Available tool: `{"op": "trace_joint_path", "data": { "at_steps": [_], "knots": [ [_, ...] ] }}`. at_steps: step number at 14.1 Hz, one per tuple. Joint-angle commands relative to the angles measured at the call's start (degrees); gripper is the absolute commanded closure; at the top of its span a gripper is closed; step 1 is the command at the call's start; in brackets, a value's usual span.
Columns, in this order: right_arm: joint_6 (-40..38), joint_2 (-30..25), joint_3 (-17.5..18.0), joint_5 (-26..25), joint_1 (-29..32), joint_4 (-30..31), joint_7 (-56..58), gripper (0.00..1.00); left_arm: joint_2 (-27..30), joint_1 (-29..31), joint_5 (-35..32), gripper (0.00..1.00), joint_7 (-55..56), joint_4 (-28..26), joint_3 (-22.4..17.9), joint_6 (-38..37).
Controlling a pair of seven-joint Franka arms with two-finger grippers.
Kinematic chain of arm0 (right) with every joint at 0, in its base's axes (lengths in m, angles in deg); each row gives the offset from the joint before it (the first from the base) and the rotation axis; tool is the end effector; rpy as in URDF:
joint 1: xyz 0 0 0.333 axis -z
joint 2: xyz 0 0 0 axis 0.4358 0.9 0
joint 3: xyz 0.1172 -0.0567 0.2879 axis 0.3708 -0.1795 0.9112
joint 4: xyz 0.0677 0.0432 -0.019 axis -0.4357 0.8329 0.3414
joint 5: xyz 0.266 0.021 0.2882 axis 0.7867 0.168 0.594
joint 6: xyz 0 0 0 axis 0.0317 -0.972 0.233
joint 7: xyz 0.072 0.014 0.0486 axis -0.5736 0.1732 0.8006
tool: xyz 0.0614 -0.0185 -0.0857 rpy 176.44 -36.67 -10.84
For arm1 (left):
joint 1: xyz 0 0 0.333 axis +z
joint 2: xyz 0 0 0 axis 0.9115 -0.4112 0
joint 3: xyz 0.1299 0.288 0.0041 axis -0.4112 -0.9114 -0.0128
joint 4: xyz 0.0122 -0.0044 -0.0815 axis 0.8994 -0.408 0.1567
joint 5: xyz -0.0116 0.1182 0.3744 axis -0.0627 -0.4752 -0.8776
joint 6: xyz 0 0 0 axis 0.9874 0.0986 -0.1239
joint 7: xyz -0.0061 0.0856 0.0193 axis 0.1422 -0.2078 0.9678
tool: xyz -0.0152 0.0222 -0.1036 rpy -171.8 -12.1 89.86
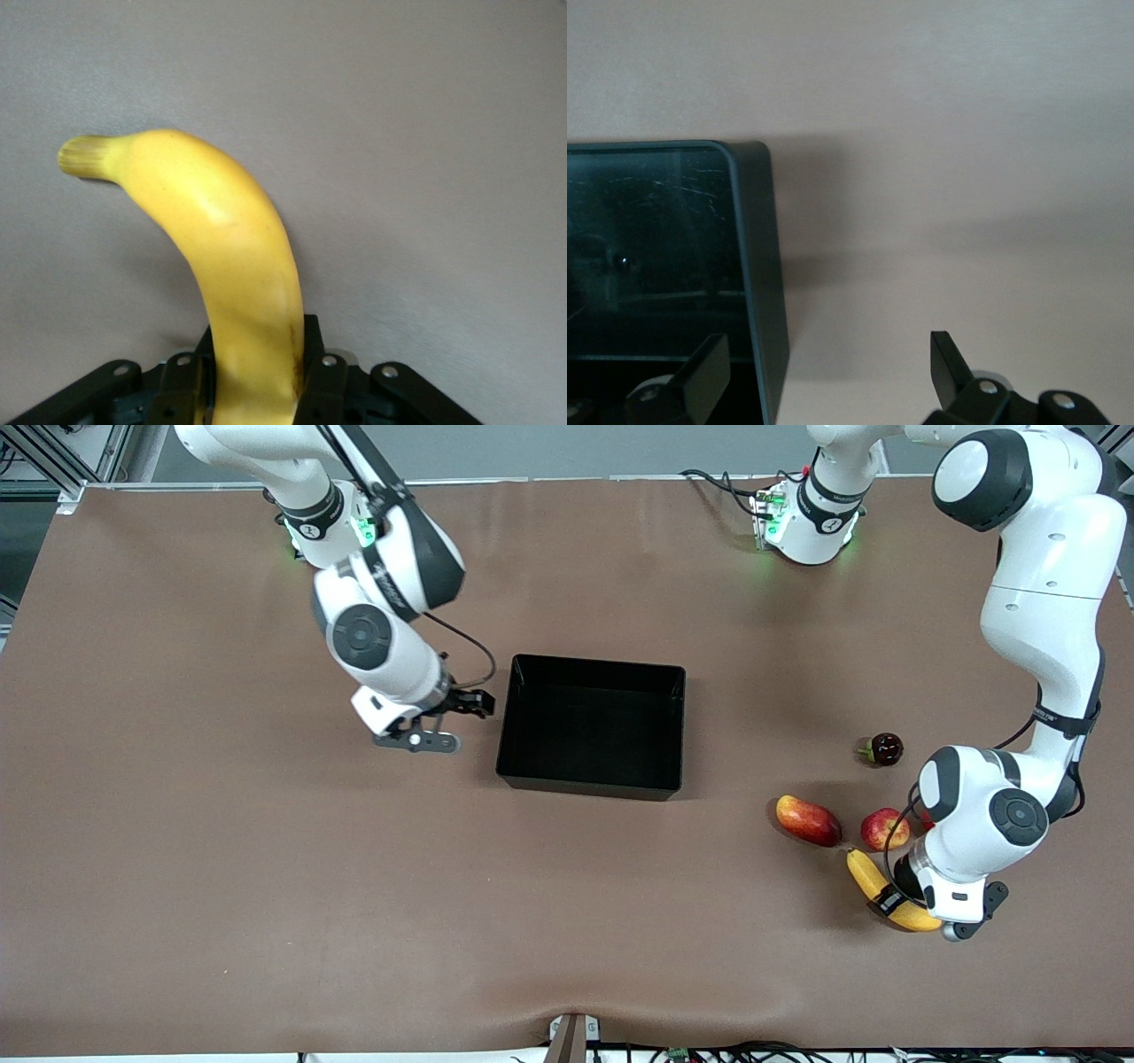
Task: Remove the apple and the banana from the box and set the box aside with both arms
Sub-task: 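Release the banana with the left gripper while the right gripper grips the box rim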
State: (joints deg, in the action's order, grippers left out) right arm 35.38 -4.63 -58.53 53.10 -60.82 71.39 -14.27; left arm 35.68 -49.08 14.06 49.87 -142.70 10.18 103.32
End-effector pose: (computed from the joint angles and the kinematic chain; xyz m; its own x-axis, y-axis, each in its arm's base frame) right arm 0.5153 0.3389 0.3192 0.9821 -0.1027 -0.1581 -0.1139 -0.9915 -0.0636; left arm 0.7454 0.0197 0.1804 0.7787 0.6086 0.1526 0.5870 -0.7925 0.1656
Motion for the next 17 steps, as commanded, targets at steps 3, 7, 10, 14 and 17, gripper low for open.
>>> {"op": "trace_joint_path", "data": {
  "at_steps": [3, 7, 10, 14, 17],
  "knots": [
    [7.0, 4.4, -0.6, 0.7, -2.8, -0.3, -4.3, 0.0, -2.2, -0.3, 1.2, 0.3, -3.5, 1.4, 0.1, 0.3],
    [8.6, 5.9, -0.6, 0.6, -4.6, -0.3, -5.4, 0.0, 0.3, -0.8, 1.6, 0.0, -5.4, 1.3, 0.6, -0.7],
    [8.7, 7.1, -0.8, 0.2, -7.1, -0.3, -7.8, 0.11, 5.4, -0.8, 1.0, 0.0, -5.8, 1.7, 2.6, -12.0],
    [8.4, 7.0, -0.8, 0.1, -7.3, -0.3, -8.0, 0.67, 12.5, -0.8, 0.8, 0.0, -6.0, 1.9, 6.6, -19.9],
    [8.6, 7.0, -0.8, 0.1, -7.3, -0.4, -8.0, 0.92, 18.7, 0.0, 0.4, 0.0, -11.9, 1.5, 8.6, -27.5]
  ]
}}
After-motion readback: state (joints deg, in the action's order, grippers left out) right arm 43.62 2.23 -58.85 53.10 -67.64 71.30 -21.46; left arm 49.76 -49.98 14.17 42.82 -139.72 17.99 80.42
